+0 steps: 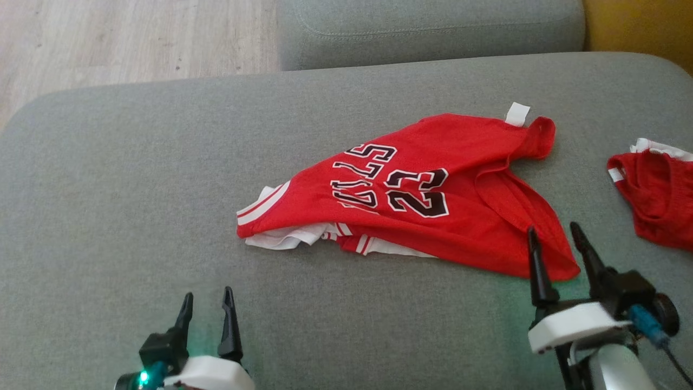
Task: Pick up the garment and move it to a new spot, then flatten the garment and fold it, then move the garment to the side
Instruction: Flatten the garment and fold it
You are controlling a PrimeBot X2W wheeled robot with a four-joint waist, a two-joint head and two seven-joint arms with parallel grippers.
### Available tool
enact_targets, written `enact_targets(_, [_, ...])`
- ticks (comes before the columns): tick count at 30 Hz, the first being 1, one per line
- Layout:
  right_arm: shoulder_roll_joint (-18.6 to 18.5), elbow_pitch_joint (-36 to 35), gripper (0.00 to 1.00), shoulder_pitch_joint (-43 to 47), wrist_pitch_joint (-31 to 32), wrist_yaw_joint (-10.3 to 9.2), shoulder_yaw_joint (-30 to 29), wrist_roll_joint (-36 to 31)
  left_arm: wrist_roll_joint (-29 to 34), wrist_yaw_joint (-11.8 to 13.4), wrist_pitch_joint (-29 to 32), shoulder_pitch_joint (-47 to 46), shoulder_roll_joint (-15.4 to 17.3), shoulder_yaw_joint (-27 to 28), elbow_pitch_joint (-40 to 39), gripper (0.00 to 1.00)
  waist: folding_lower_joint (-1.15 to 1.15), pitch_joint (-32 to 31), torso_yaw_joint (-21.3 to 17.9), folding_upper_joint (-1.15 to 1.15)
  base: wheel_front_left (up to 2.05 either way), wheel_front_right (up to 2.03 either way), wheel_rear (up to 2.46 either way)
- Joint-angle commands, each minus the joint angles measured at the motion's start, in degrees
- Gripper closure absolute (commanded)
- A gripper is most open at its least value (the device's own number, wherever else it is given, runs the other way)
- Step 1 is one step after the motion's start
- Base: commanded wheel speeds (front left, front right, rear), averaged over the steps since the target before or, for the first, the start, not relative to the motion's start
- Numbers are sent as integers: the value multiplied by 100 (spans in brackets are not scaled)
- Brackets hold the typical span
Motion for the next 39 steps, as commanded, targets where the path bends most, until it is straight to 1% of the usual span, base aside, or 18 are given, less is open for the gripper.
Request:
enact_targets(1, [-27, -170, 0, -163, -62, -4, 173, -6, 1, -17, -31, -114, 41, 150, -153, 0, 0, 12, -10, 0, 0, 0, 0])
enact_targets(5, [-27, -97, 0, -200, -62, -4, 218, 5, -42, -108, -31, -277, 41, -3, -154, 0, 0, 108, -78, 0, 0, 0, 0])
enact_targets(11, [-27, -42, 0, -383, -62, -4, 263, 10, -407, -195, -31, -912, 41, 27, 150, 0, 0, 413, -283, 0, 0, 0, 0])
enact_targets(13, [-27, -33, 0, -416, -62, -4, 276, 5, -409, -227, -31, -1027, 41, 32, 245, 0, 0, 466, -329, 0, 0, 0, 0])
enact_targets(15, [-27, -9, 0, -471, -62, -4, 278, -7, -425, -284, -31, -1233, 41, 45, 484, 0, 0, 564, -430, 0, 0, 0, 0])
enact_targets(18, [-27, 34, 0, -564, -62, -4, 248, -29, -338, -270, -31, -1528, 41, 150, 1003, 0, 0, 726, -653, 0, 0, 0, 0])
enact_targets(23, [-27, 22, 0, -617, -62, -4, 132, -38, -259, -269, -31, -1711, 41, 308, 1358, 0, 0, 851, -809, 0, 0, 0, 0])
enact_targets(24, [-27, 17, 0, -623, -62, -4, 111, -32, -227, -292, -31, -1729, 41, 298, 1399, 2, 0, 866, -817, 0, 0, 0, 0])
enact_targets(25, [-27, 13, 0, -626, -62, -4, 97, -26, -236, -319, -31, -1740, 41, 296, 1442, 55, 0, 875, -821, 0, 0, 0, 0])
enact_targets(26, [-27, 11, 0, -629, -62, -4, 85, -20, -227, -349, -31, -1752, 41, 274, 1482, 100, 0, 881, -819, 0, 0, 0, 0])
enact_targets(29, [-27, 27, 0, -636, -62, -4, 46, 7, -227, -418, -31, -1754, 41, 166, 1620, 100, 0, 838, -751, 0, 0, 0, 0])
enact_targets(31, [-27, 48, 0, -627, -62, -4, 39, 40, -245, -387, -31, -1714, 41, 173, 1533, 100, 0, 768, -675, 0, 0, 0, 0])
enact_targets(39, [-27, 143, 0, -459, -62, -4, 91, 223, -292, -204, -31, -881, 41, 343, 607, 100, 0, 270, -279, 0, 0, 0, 0])
